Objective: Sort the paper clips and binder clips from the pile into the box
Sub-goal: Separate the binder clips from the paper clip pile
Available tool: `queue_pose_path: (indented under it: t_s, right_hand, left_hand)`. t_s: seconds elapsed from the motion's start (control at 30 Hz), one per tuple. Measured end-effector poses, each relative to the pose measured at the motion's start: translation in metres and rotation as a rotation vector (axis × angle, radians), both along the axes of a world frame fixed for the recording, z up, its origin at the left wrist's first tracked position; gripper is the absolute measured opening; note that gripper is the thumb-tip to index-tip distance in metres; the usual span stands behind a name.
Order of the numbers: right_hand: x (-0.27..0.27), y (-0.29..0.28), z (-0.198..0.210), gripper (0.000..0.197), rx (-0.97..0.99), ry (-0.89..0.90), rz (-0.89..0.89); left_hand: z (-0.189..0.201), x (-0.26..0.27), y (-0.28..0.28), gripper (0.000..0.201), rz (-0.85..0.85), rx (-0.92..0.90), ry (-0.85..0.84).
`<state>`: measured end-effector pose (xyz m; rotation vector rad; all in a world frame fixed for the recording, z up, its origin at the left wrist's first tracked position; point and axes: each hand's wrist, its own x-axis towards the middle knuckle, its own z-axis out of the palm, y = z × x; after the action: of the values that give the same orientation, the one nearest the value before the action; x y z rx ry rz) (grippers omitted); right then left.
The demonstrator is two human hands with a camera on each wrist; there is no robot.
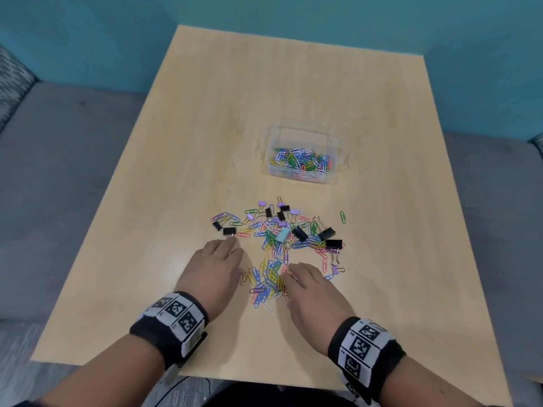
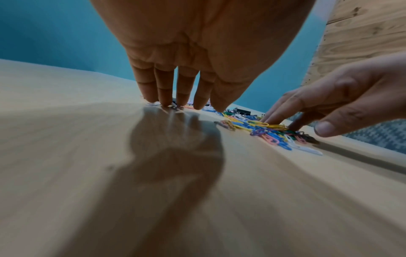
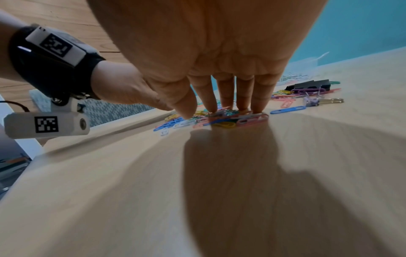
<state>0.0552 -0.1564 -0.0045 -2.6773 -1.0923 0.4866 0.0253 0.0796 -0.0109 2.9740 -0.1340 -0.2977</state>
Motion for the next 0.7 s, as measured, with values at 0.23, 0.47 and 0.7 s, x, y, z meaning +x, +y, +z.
queue_pose_path:
  t_s: [0.23, 0.47, 0.7]
  right_hand:
    - [-0.001, -0.004, -0.004, 0.05, -0.013, 0.015, -0.003]
    - [0.01, -0.007, 0.009, 0.039, 0.084, -0.005, -0.105]
    - [0.03, -0.035, 0.015, 0.034, 0.114, -0.014, -0.296]
  left_hand:
    - [0.012, 0.023, 0.005, 0.026, 0.361, -0.12, -0.035]
    - [0.012, 0.069, -0.01, 0.023, 0.37, 0.063, 0.115]
    - [0.021, 0.065, -0.01, 0.015, 0.503, -0.257, 0.035]
